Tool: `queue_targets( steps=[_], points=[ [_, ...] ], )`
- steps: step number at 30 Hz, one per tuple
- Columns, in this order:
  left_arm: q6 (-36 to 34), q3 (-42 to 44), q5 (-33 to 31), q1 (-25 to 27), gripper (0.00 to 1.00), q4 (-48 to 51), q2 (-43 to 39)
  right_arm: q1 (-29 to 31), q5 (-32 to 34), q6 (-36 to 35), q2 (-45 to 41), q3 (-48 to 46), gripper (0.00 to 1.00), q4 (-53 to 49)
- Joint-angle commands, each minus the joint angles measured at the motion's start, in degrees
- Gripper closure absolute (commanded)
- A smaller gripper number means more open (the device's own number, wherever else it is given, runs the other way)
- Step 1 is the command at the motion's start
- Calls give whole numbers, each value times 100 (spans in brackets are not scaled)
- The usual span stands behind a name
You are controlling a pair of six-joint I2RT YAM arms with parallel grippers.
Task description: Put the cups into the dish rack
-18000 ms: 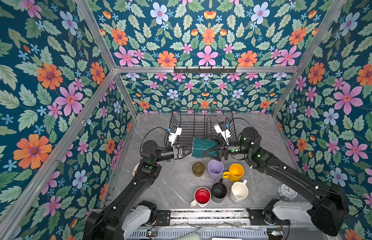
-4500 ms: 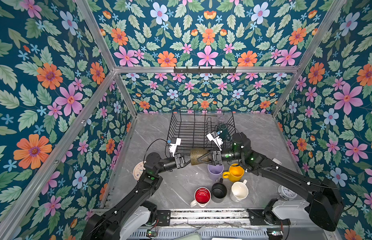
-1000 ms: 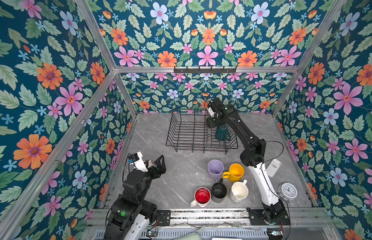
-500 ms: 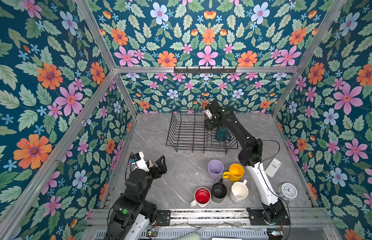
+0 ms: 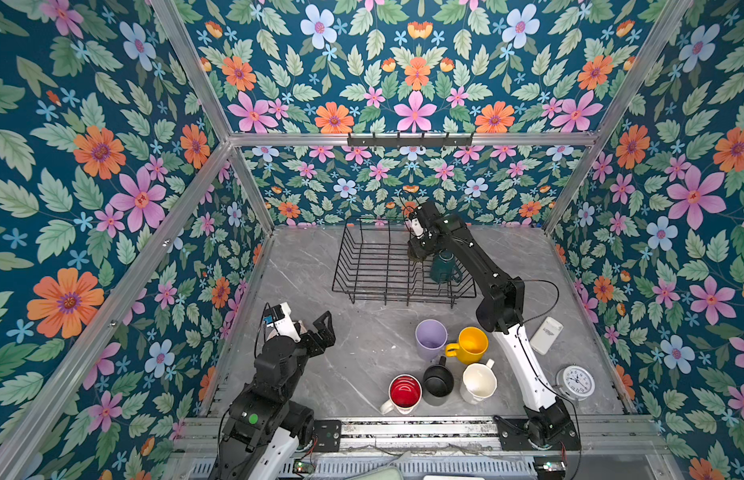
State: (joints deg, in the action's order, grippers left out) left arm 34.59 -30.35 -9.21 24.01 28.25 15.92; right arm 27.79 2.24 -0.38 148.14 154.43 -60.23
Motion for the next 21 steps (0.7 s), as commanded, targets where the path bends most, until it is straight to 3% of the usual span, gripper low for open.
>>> queue_targets(
  steps=[1,5,21],
  points=[
    [-5,11,-11,-10,0,-153,-1,3,-48,68,8,-9,43,-388],
    [-13,20,-12,-3,0,-153,-1,5,7,72,-56,-70,51,-344],
    [-5,20,1,-10,0,-141,-17,8,28,161,-587,-379,61,-252]
  ],
)
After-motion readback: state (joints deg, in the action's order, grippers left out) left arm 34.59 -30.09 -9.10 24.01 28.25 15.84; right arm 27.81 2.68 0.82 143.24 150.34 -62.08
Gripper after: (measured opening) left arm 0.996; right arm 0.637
